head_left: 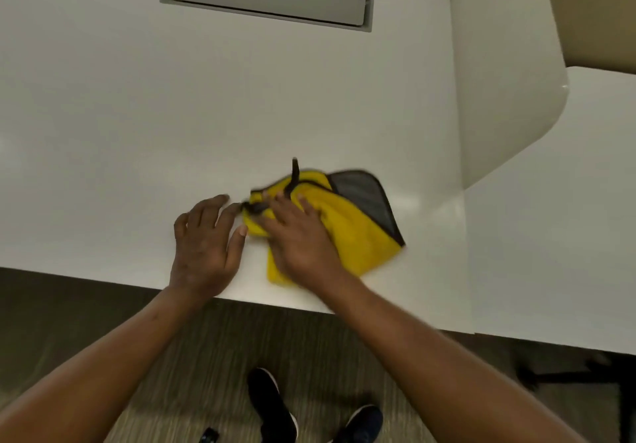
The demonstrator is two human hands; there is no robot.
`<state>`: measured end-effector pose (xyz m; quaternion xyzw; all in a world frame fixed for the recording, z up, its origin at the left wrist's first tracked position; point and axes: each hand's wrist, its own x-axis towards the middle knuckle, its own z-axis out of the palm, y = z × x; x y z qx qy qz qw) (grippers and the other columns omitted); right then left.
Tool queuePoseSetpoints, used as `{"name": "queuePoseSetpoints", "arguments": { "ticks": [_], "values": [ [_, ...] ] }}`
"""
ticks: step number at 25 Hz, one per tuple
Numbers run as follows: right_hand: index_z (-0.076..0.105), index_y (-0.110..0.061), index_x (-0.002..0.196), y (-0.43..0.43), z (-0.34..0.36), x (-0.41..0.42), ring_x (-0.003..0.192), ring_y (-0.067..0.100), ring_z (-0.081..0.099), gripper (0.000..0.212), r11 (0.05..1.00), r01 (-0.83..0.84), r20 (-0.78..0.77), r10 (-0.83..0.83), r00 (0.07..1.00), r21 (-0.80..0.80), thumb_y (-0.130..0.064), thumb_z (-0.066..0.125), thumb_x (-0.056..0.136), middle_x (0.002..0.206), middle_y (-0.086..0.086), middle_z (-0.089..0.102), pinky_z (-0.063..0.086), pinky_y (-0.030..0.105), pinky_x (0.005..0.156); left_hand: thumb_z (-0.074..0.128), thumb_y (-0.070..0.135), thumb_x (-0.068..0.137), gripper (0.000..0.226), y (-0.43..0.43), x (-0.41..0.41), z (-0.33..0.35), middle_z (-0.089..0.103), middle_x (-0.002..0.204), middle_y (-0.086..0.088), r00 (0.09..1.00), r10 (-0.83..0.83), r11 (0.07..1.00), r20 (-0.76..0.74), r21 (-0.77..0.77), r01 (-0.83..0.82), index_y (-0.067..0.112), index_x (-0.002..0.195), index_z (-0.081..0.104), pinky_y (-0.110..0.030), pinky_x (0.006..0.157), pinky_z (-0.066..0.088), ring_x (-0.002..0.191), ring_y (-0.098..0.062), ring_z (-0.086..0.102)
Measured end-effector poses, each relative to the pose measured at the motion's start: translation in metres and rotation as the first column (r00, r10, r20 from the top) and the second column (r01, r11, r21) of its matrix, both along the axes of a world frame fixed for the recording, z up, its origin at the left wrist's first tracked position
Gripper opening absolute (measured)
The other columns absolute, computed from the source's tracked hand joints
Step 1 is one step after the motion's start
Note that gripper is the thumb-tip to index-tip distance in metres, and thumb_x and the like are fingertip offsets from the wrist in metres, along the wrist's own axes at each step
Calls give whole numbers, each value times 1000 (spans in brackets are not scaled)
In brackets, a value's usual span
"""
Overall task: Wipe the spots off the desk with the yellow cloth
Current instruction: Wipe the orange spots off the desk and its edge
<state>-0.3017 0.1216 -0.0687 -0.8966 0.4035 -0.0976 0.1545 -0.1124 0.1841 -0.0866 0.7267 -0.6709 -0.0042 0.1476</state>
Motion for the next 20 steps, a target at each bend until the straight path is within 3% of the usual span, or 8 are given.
{"name": "queuePoseSetpoints", "arguments": {
  "ticks": [2,4,7,9,12,14,16,20],
  "values": [
    [55,-28,138,47,-3,-47,147,27,36,53,997,-69,-15,69,997,20,-18,59,87,157,7,43,19,47,123,37,40,100,46,1,-1,1,54,141,-7,1000,-1,1000,-4,-7,1,16,133,58,-47,101,36,130,-29,49],
    [55,-29,138,41,-2,-96,145,27,41,54,997,-74,-52,73,996,-15,-19,58,85,154,7,47,23,47,121,37,39,100,46,1,-2,2,53,142,-7,1000,-2,1000,-13,-5,2,15,134,57,-48,101,36,130,-28,48],
    [60,-18,137,-47,0,-137,132,42,53,57,967,223,-54,-230,972,-120,-12,56,80,140,21,58,35,60,110,38,38,100,46,1,-3,3,54,142,-8,1000,3,1000,-11,-1,-3,13,133,58,-49,101,37,130,-30,49],
    [54,-18,143,-123,6,-139,137,41,46,55,879,461,-85,-472,877,-123,-16,48,88,145,21,52,29,59,115,39,38,100,47,1,-3,3,54,142,-10,1000,5,1000,-6,3,-5,12,133,58,-49,101,37,130,-31,50],
    [45,-25,148,-200,7,-101,147,31,32,52,756,643,-73,-653,754,-118,-18,45,96,158,11,37,13,53,122,40,38,100,46,0,-2,2,54,142,-10,1000,8,1000,2,9,-8,12,134,58,-49,102,37,130,-32,50],
    [38,-27,151,-210,7,-53,148,30,29,54,780,614,-106,-625,773,-124,-20,42,98,161,9,31,12,51,122,40,38,100,46,-1,-3,1,54,141,-10,1000,4,1000,-4,-1,-4,12,133,58,-49,101,37,129,-32,50],
    [32,-27,154,-180,6,-9,147,30,29,56,869,477,-99,-490,866,-129,-22,38,99,160,10,32,15,50,120,39,39,100,47,-1,-2,2,55,141,-10,1000,4,1000,-14,0,-4,12,133,58,-48,101,37,129,-31,50],
    [43,-27,149,-18,-10,-9,148,31,31,56,980,170,-41,-175,984,-107,-21,45,94,158,11,39,14,52,122,39,40,99,50,2,-4,8,56,139,-14,999,26,1000,-48,-9,-27,8,134,57,-48,101,38,127,-34,52]
  ]
}}
